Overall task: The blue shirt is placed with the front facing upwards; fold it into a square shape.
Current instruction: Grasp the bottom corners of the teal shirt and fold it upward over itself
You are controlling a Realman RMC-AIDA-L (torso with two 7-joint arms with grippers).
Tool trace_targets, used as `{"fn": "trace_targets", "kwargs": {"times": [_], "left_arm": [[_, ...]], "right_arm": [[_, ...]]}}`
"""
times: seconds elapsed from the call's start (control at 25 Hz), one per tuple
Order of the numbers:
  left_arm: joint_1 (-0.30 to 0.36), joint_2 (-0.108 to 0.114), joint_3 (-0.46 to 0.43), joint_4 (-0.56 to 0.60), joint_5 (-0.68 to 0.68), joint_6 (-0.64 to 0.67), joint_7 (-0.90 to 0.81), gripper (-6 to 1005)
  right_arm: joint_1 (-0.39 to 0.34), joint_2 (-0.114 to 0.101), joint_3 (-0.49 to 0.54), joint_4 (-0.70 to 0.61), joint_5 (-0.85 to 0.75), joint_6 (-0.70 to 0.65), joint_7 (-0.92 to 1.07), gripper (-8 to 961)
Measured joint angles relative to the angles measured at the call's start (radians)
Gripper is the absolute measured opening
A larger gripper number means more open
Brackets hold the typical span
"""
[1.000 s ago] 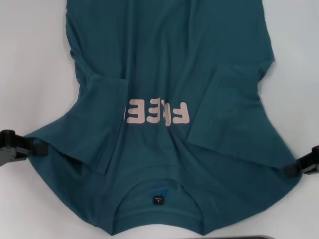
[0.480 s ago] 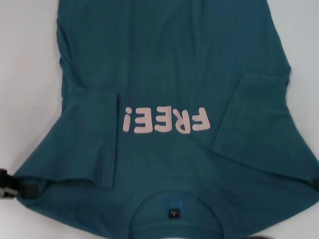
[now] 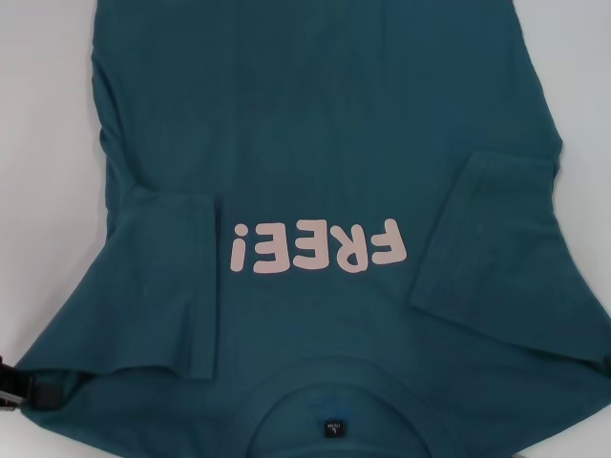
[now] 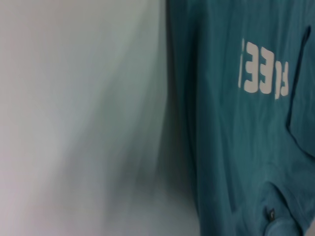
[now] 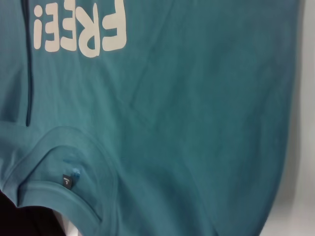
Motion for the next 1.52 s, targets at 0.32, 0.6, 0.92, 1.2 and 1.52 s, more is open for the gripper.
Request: {"fn": "trace_targets", "kwargs": {"times": [0.32, 0.6, 0.92, 1.2, 1.52], "left_arm": [[-0.072, 0.001, -0.018, 0.03, -0.175, 0.014, 0.056, 12], [-0.234, 0.011, -0.111, 0.078, -0.214, -0.107, -0.116, 11], [-0.361, 0.014, -0.101, 0.166, -0.214, -0.417, -0.245, 11], [-0.399, -0.018, -0.089, 0.193, -0.23, -0.659, -0.24, 12], [-0.456, -0.056, 0.028, 0.209, -0.242, -0.912, -0.238, 12]], "right_arm": [[0.031, -0.012, 0.05, -0.026, 0.149, -0.015, -0.021, 66], [0.083, -0.035, 0.109, -0.036, 0.275, 0.026, 0.027, 74], [0.11, -0.048, 0.201, -0.035, 0.384, 0.233, 0.114, 83], [0.112, -0.037, 0.194, -0.027, 0.479, 0.391, 0.093, 91], [0.146, 0.015, 0.137, -0.025, 0.492, 0.621, 0.014, 100]]}}
